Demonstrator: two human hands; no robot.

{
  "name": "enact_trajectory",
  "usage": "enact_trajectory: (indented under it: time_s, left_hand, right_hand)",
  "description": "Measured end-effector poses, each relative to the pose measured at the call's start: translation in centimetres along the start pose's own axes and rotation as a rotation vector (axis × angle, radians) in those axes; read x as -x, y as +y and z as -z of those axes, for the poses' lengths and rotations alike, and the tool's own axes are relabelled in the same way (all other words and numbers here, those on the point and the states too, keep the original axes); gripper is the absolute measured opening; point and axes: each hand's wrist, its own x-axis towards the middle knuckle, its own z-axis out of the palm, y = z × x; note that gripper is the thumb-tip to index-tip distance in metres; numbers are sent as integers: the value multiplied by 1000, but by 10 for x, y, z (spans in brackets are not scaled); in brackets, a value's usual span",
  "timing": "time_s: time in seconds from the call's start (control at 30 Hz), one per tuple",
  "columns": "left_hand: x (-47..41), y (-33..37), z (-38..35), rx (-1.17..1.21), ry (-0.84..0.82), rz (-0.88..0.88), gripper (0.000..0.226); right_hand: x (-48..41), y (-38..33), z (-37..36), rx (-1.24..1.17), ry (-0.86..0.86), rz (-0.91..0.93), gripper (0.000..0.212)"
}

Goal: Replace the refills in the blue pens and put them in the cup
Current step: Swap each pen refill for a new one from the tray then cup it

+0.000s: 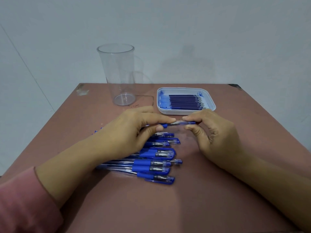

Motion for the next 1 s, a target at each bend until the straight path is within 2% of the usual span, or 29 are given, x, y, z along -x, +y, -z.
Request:
enact_trajectory:
  time_s: [0.13,0.47,0.6,0.83,1.0]
  left_hand:
    - [6,-11,5,-34,1,77,33]
    - [9,-10,8,-16,110,-15,31]
    - [9,-9,11,-41,147,-30,29]
    - [9,-9,8,-90,150,-47,27]
    - [9,-7,5,-66,146,-52,27]
  right_hand:
    - [-1,4,3,-13,-36,-32,18]
    - [4,15,22,-10,-305,-168,15]
    - [3,15,20,-7,-395,-142,16]
    - [-5,4,5,49,-181,3,29]
    - [-7,0,-4,27,-149,89,23]
